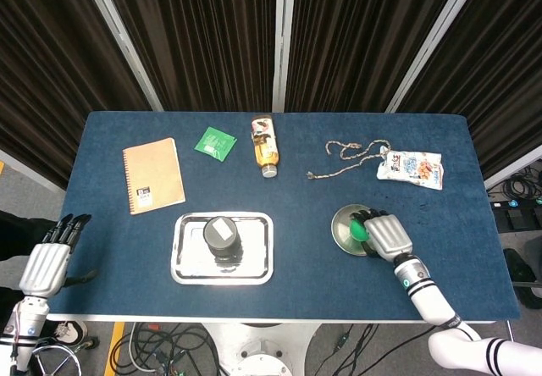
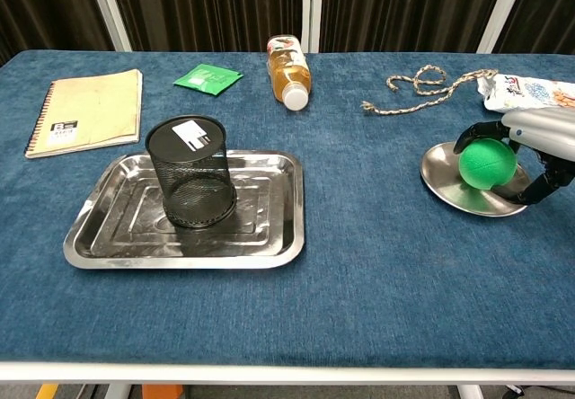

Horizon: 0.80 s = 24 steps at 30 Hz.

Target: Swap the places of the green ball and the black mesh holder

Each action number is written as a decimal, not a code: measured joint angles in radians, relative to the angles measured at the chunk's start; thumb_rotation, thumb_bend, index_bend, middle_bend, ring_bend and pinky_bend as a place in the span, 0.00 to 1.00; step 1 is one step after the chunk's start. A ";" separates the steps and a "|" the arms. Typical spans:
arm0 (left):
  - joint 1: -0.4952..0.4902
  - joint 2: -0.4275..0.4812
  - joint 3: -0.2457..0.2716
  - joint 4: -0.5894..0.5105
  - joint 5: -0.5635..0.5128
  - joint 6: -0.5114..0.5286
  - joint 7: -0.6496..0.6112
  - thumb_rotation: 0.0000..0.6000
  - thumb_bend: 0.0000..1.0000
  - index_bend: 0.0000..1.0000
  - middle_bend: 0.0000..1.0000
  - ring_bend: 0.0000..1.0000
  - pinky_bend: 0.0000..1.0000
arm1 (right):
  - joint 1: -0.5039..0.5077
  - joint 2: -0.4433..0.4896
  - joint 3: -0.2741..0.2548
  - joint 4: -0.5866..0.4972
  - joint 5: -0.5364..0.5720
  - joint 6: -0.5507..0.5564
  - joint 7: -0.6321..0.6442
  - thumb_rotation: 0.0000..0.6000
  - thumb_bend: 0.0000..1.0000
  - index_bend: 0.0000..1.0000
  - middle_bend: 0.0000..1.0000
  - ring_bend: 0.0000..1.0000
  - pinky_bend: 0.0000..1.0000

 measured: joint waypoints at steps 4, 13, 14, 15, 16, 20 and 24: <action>0.002 0.002 -0.003 0.000 0.002 0.005 -0.004 1.00 0.03 0.05 0.07 0.01 0.17 | 0.001 0.005 0.002 -0.005 0.003 -0.011 0.007 1.00 0.35 0.16 0.21 0.07 0.19; 0.005 0.016 -0.007 -0.025 0.019 0.027 -0.006 1.00 0.03 0.05 0.07 0.01 0.17 | -0.019 0.079 -0.001 -0.072 -0.045 0.009 0.072 1.00 0.19 0.00 0.01 0.00 0.02; 0.005 0.018 -0.008 -0.027 0.021 0.031 -0.006 1.00 0.03 0.05 0.07 0.01 0.17 | -0.024 0.093 0.000 -0.084 -0.054 0.019 0.084 1.00 0.19 0.00 0.01 0.00 0.01; 0.006 0.019 -0.008 -0.030 0.023 0.035 -0.006 1.00 0.03 0.05 0.07 0.01 0.17 | -0.028 0.102 0.000 -0.092 -0.061 0.028 0.091 1.00 0.19 0.00 0.00 0.00 0.00; 0.009 0.023 -0.008 -0.035 0.027 0.043 -0.008 1.00 0.03 0.05 0.07 0.01 0.17 | -0.033 0.112 0.000 -0.102 -0.069 0.040 0.095 1.00 0.19 0.00 0.00 0.00 0.00; 0.022 0.040 -0.005 -0.052 0.047 0.083 -0.019 1.00 0.03 0.05 0.07 0.01 0.17 | -0.071 0.157 -0.006 -0.149 -0.124 0.128 0.100 1.00 0.19 0.00 0.00 0.00 0.00; 0.045 0.082 0.010 -0.061 0.098 0.155 -0.038 1.00 0.06 0.05 0.07 0.01 0.17 | -0.143 0.209 -0.023 -0.178 -0.181 0.266 0.104 1.00 0.26 0.00 0.00 0.00 0.00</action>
